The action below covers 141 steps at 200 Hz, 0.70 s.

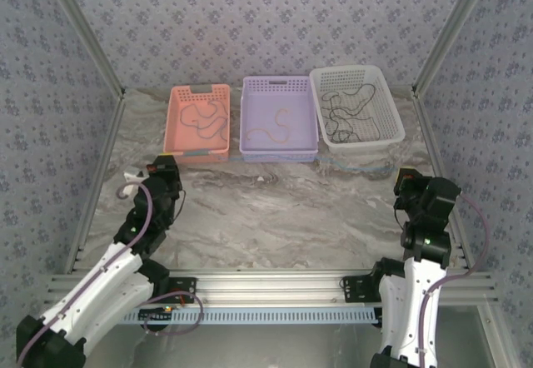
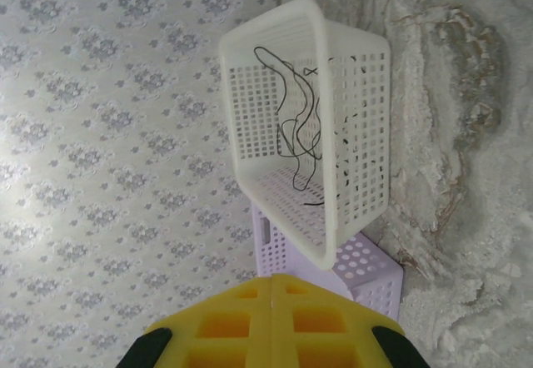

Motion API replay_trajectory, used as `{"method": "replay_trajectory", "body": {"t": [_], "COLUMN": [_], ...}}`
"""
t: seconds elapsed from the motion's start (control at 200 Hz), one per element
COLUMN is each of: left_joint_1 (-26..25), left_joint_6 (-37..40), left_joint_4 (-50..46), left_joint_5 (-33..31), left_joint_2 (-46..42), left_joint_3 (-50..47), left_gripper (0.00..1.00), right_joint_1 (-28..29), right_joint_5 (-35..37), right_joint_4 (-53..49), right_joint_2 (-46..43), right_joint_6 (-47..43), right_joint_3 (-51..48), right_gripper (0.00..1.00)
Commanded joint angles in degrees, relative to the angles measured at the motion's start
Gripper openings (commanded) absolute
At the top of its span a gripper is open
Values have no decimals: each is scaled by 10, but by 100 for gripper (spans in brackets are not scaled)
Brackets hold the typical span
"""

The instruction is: Untangle the cables

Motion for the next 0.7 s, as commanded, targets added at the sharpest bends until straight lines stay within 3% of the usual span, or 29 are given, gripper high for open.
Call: {"method": "replay_trajectory", "body": {"t": [0.0,0.355,0.655,0.7], "left_joint_1": [28,83,84,84], "left_joint_6": [-20,-39,-34,-28], "left_joint_4": [-48,-138,-132,-122], "left_joint_5": [6,6,6,29], "left_joint_2": [-40,-113,-117,-108], "left_joint_3": [16,18,10,11], "left_gripper": [0,0,0,0], "right_joint_1": [-9,-22,-23,-20], "right_joint_5": [15,17,8,4], "right_joint_4": [-20,-30,19,30], "right_joint_2": [-5,-18,-14,-6], "right_joint_6": [19,23,28,14], "right_joint_3": [-12,-33,-42,-33], "right_gripper": [0,0,0,0]}}
